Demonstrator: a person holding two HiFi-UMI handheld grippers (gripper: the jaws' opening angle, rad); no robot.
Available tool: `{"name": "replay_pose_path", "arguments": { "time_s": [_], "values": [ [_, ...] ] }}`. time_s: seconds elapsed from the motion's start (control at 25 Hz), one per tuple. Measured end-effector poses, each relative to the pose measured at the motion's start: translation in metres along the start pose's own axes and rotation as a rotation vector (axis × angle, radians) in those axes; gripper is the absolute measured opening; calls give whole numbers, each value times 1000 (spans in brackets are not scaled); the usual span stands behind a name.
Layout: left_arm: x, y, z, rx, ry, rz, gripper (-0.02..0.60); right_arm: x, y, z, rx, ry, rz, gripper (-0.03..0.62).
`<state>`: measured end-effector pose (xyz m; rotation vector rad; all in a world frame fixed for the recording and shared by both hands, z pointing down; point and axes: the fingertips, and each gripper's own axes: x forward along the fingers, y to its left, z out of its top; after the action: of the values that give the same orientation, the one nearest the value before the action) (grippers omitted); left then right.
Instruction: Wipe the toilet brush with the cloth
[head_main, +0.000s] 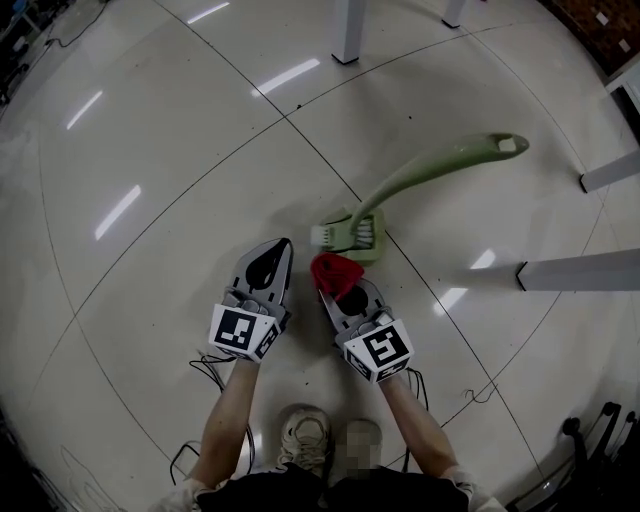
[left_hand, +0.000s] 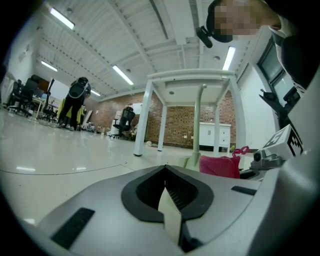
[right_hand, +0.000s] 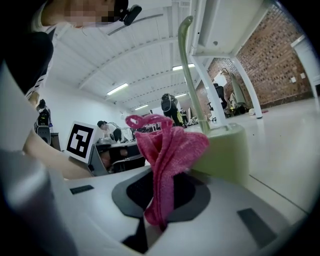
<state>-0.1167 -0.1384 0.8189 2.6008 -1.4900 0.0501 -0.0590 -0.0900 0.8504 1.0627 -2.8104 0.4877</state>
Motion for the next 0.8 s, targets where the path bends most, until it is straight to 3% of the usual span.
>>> {"name": "replay_pose_path", "arguments": {
  "time_s": [0.16,0.32,0.48,0.64,0.8],
  "values": [
    [-1,-17,-1,12,9,-57,5,-19,-1,15,40,-49,-23,32],
    [10,-54,4,-4,-14,-199,5,-51,-23,18,74,-71,-132,32],
    [22,-84,0,32,19,-310,8,-72,-48,15,77,-63,-208,32],
    [28,-90,-2,2,33,-347,114,-82,-57,15,79,-68,-232,32],
    [26,-97,0,5,42,-404,117,-80,-63,9,90,-44,-259,31]
  ]
}}
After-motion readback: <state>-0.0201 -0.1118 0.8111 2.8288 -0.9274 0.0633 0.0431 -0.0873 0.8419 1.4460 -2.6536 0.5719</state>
